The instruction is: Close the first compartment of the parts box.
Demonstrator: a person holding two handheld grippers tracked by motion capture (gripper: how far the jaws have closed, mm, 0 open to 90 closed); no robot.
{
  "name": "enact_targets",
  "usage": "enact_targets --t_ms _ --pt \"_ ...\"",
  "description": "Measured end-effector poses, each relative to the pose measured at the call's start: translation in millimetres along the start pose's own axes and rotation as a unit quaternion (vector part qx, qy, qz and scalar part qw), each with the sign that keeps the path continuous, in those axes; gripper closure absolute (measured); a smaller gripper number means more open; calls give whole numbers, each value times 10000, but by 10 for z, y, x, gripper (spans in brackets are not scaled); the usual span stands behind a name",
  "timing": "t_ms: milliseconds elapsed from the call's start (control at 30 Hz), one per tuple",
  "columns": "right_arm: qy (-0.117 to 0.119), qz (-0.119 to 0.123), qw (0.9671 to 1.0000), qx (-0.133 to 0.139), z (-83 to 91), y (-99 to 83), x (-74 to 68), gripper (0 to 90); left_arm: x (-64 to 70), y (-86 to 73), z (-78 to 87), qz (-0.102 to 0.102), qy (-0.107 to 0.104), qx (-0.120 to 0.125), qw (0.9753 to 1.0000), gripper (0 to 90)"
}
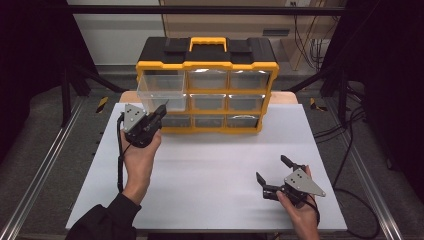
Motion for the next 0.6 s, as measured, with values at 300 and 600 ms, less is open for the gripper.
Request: enact_targets --t_ms 300,600 --pt "-2 1 10000 -6 2 -1 2 37 -15 5 -44 -3 -9 -26 10000 895" --pt "-3 4 10000 -12 2 -3 -4 34 -39 24 -81 -81 18 -35 10000 896"
Point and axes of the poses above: each handheld gripper's, and its own axes: z roughly backward along the jaws, y roughly out of its top, x roughly to its right, the point moved 8 cm from there along -z, roughly forward along the jaws, and after that the axes turned 15 degrees about x, right-handed, at the moved point
